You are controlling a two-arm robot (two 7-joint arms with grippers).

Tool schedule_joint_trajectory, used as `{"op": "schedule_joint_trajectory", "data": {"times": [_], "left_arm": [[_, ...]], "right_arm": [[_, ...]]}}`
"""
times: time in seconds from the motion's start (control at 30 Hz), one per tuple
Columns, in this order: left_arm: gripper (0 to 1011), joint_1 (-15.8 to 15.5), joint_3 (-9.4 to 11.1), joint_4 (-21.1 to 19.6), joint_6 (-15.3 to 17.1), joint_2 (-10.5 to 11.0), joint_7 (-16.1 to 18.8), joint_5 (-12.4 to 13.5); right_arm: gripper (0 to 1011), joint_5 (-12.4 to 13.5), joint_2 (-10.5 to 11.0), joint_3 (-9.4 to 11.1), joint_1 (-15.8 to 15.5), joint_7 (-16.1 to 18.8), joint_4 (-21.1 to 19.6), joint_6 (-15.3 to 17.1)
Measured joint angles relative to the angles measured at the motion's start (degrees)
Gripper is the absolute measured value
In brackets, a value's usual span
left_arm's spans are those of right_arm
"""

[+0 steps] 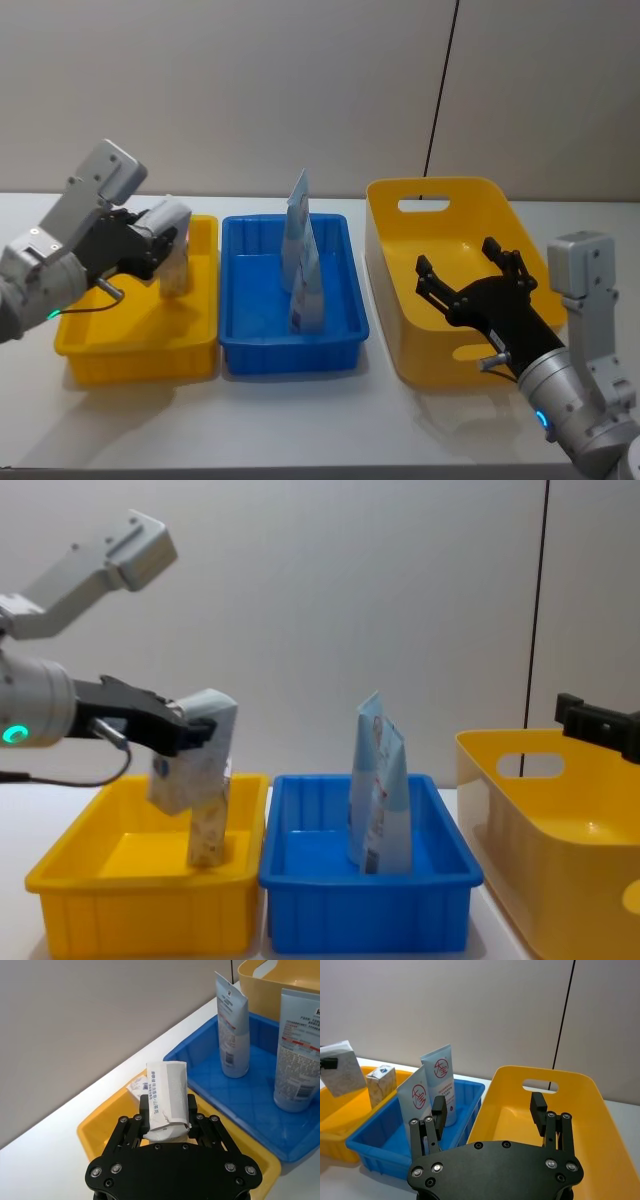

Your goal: Bimanual collaborative sorting of washing and personal care products

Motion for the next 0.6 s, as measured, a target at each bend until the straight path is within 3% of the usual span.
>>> {"op": "schedule_joint_trajectory", "data": {"times": [0.3, 0.6], "left_arm": [[360, 0.38, -1.02, -2.88, 0.15, 3.18, -3.01, 0.12], [360, 0.59, -1.94, -5.27, -1.63, 5.61, -7.99, -2.12]], "right_arm": [[1002, 0.00, 0.00, 0.00, 0.00, 0.00, 0.00, 0.00], [1002, 0.00, 0.00, 0.00, 0.00, 0.00, 0.00, 0.00]]}}
